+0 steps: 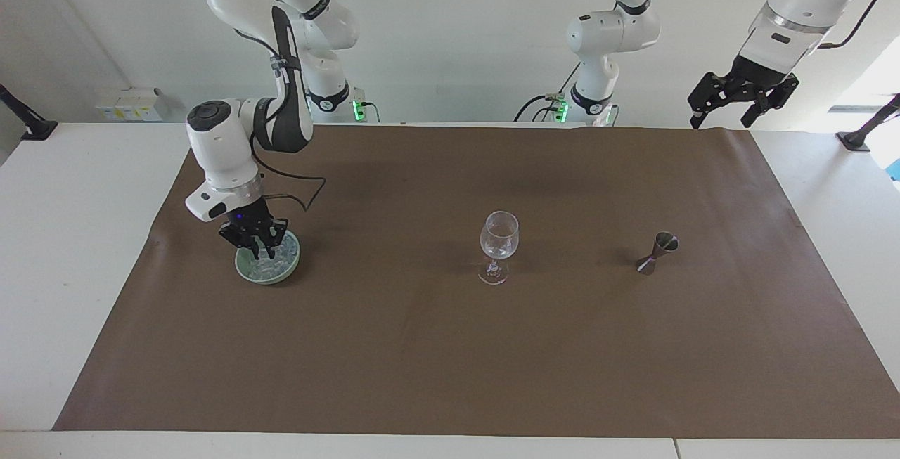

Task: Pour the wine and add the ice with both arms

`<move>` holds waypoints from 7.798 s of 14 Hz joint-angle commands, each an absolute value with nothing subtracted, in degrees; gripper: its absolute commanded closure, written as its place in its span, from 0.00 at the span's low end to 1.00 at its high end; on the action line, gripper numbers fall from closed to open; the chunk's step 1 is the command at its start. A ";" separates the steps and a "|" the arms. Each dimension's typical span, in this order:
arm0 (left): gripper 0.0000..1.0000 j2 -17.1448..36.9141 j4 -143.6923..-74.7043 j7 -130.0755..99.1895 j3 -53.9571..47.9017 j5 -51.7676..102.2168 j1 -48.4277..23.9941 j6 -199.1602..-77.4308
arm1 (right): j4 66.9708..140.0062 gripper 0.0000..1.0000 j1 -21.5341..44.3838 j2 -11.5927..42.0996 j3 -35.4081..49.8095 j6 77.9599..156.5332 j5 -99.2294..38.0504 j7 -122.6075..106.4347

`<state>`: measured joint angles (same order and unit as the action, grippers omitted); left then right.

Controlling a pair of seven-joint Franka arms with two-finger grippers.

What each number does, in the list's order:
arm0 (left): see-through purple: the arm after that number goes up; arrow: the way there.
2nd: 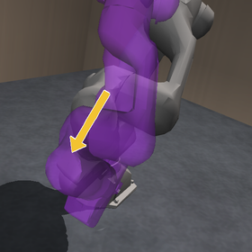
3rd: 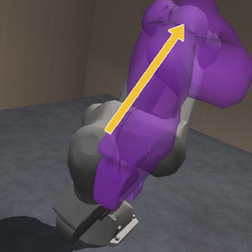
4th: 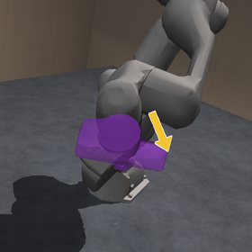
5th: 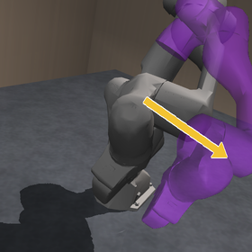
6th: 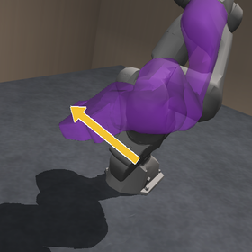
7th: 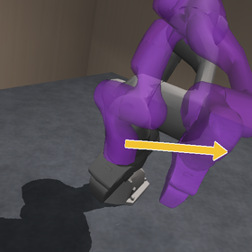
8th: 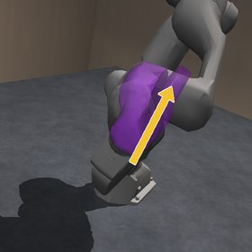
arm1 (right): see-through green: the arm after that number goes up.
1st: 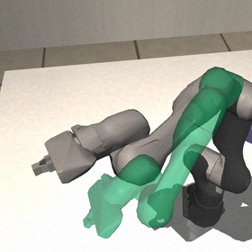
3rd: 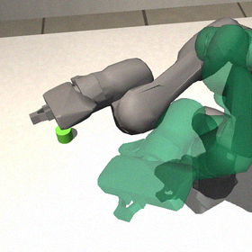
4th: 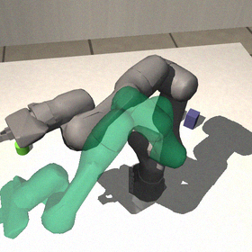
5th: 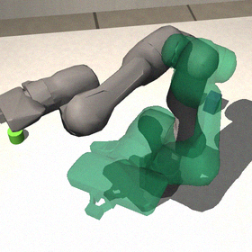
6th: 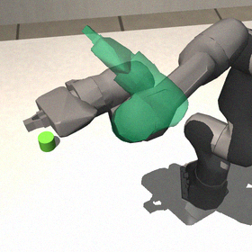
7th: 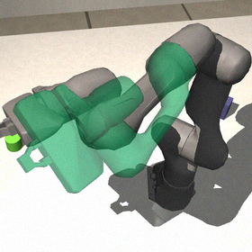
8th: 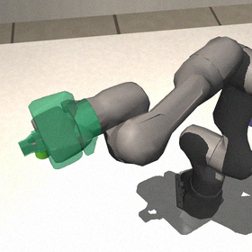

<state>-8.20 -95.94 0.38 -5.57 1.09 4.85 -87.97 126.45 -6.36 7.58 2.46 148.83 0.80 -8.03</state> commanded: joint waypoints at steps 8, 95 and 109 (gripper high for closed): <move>0.00 -9.40 -97.38 0.53 -5.36 1.58 4.92 -88.59 | 106.20 1.00 -1.07 4.83 4.13 134.06 -0.53 -0.28; 0.00 -9.40 -97.38 0.53 -5.36 1.58 4.92 -88.59 | 106.96 0.12 26.20 2.04 4.39 139.26 3.52 52.05; 0.00 -9.40 -97.38 0.53 -5.36 1.58 5.01 -88.59 | 106.70 0.00 5.20 -3.69 4.04 117.36 3.52 22.41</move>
<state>-8.20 -95.94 0.38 -5.54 1.10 4.86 -87.97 105.64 7.76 -1.84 3.33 119.95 2.48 23.40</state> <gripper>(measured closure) 0.000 0.000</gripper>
